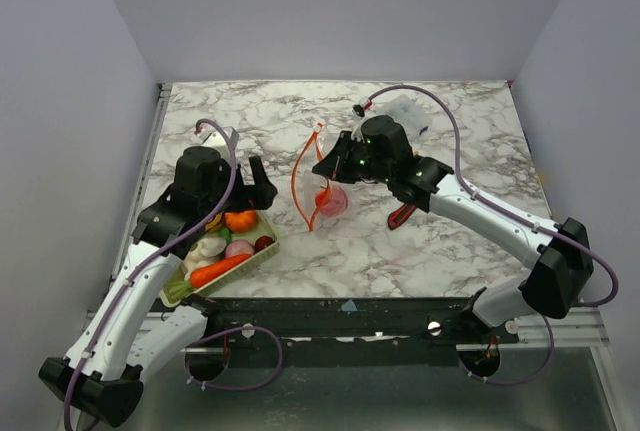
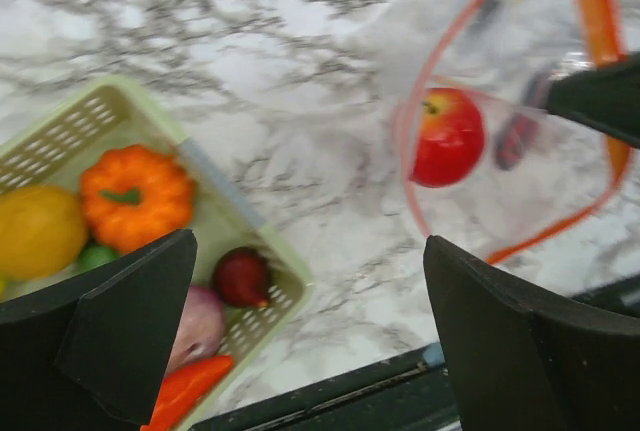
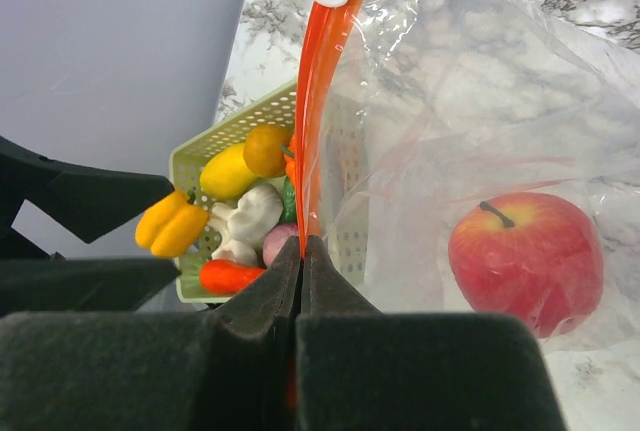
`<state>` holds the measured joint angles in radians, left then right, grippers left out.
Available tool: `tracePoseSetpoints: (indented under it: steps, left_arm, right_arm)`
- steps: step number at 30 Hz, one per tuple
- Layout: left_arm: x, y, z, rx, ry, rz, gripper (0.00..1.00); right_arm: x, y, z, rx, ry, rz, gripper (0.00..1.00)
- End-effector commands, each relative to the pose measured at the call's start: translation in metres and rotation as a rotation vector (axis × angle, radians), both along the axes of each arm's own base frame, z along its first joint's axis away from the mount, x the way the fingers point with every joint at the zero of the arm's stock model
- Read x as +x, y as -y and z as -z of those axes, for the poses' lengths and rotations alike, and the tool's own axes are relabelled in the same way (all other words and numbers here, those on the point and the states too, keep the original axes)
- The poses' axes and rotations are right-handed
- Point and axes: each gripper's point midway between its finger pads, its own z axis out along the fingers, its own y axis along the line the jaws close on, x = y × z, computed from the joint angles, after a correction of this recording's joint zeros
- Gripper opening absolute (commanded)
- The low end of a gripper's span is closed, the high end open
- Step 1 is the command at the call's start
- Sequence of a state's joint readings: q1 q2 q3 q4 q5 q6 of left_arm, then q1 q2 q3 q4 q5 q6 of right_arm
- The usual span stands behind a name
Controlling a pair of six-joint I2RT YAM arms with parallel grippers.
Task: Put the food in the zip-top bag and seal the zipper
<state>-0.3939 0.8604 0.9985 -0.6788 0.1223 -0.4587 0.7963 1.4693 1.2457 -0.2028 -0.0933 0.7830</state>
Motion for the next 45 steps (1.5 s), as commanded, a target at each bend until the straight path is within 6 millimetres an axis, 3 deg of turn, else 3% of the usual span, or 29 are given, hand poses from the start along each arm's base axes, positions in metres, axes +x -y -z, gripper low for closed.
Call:
tracePoseSetpoints:
  steps: [1,7,12,15,20,26,33,38,45]
  left_arm:
    - [-0.005,-0.084,0.025,0.266,-0.096,-0.381,0.99]
    - [-0.019,-0.152,0.042,0.438,-0.165,-0.706,0.99]
    - [-0.027,-0.197,0.051,0.473,-0.193,-0.904,0.98]
    - [-0.046,-0.227,0.057,0.5,-0.275,-1.11,0.98]
    - [-0.073,-0.258,0.073,0.501,-0.411,-1.369,0.99]
    - [-0.081,-0.262,0.094,0.413,-0.497,-1.476,0.99]
    - [-0.082,-0.246,0.117,0.276,-0.526,-1.471,0.99]
    - [-0.099,-0.246,0.116,0.295,-0.571,-1.53,0.98]
    - [-0.096,-0.234,0.133,0.237,-0.617,-1.493,0.99]
  right_arm:
    - [0.004,0.012,-0.002,-0.019,0.024,0.023,0.0]
    - [0.006,0.013,0.001,-0.022,0.018,0.017,0.0]
    - [0.006,0.014,0.002,-0.023,0.012,0.009,0.0]
    - [0.007,0.015,0.003,-0.02,0.006,0.01,0.0]
    - [0.007,0.013,0.005,-0.015,-0.007,0.0,0.0]
    - [0.005,0.013,0.002,-0.013,-0.007,-0.01,0.0]
    - [0.006,0.017,0.001,-0.016,0.0,-0.002,0.0]
    - [0.006,0.016,0.0,-0.014,0.001,-0.006,0.0]
    - [0.007,0.014,-0.002,-0.006,0.002,-0.017,0.0]
